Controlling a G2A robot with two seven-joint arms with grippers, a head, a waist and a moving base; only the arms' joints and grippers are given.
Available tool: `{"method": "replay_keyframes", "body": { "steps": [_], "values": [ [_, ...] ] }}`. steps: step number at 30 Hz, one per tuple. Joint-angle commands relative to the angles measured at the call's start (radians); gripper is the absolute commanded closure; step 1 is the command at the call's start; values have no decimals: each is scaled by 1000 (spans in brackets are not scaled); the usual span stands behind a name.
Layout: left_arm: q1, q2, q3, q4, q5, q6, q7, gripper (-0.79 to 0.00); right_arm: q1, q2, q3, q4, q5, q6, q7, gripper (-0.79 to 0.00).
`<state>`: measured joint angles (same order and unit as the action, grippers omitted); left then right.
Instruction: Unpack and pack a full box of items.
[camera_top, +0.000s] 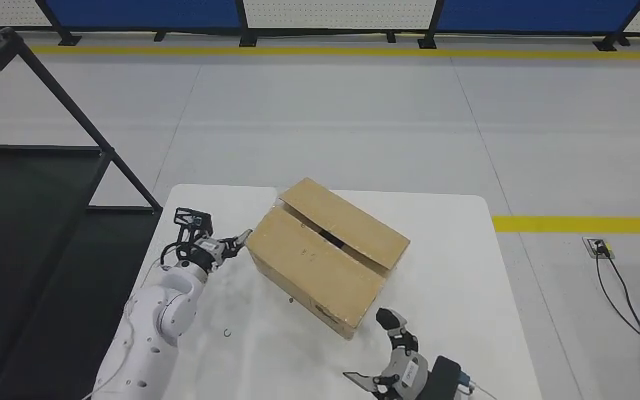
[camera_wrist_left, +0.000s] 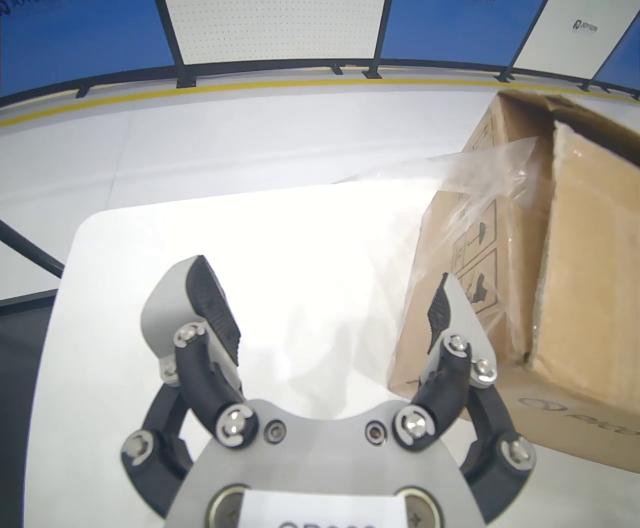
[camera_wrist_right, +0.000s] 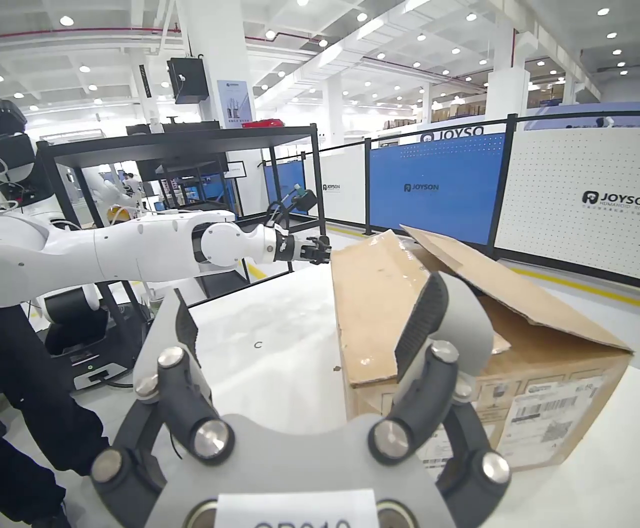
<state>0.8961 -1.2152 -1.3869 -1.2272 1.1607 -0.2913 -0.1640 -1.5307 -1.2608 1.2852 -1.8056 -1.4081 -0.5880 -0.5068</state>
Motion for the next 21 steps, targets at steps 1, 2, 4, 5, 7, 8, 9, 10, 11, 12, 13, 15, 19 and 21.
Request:
{"method": "replay_keyframes", "body": {
  "steps": [1, 2, 4, 5, 7, 8, 9, 10, 11, 12, 13, 15, 19, 21],
  "values": [
    [0, 1, 6, 0, 8, -18, 0, -785, 15, -2, 12, 9, 80, 35, 52, -785],
    [3, 2, 6, -2, 10, -25, 1, -785, 22, -3, 20, 14, 113, 37, 77, -785],
    [12, 4, 3, -9, 13, -37, 3, -785, 37, -2, 39, 19, 186, 40, 134, -785],
    [18, 5, 1, -16, 14, -44, 3, -785, 39, -1, 49, 30, 225, 43, 185, -785],
    [31, 9, -6, -32, 17, -55, 0, -785, 49, -1, 73, 36, 262, 123, 307, -785],
    [37, 10, -8, -42, 20, -57, -3, -785, 49, -1, 73, 36, 262, 123, 307, -785],
    [44, 11, -10, -52, 23, -63, -5, -785, 49, -1, 73, 36, 262, 123, 307, -785],
    [52, 13, -12, -62, 24, -67, -5, -785, 49, -1, 73, 36, 262, 123, 307, -785],
    [61, 14, -15, -73, 27, -72, -6, -785, 49, -1, 73, 36, 262, 123, 307, -785],
    [70, 15, -17, -84, 28, -76, -6, -785, 49, -1, 73, 36, 262, 123, 307, -785],
    [81, 17, -19, -96, 29, -80, -5, -785, 49, -1, 73, 36, 262, 123, 307, -785],
    [100, 19, -24, -119, 35, -83, -6, -785, 49, -1, 73, 36, 262, 123, 307, -785],
    [132, 23, -33, -167, 33, -87, -4, -785, 58, 1, 102, 29, 327, 121, 336, -785],
    [147, 25, -37, -190, 31, -89, -2, -785, 66, 3, 121, 29, 397, 105, 370, -785]
  ]
}}
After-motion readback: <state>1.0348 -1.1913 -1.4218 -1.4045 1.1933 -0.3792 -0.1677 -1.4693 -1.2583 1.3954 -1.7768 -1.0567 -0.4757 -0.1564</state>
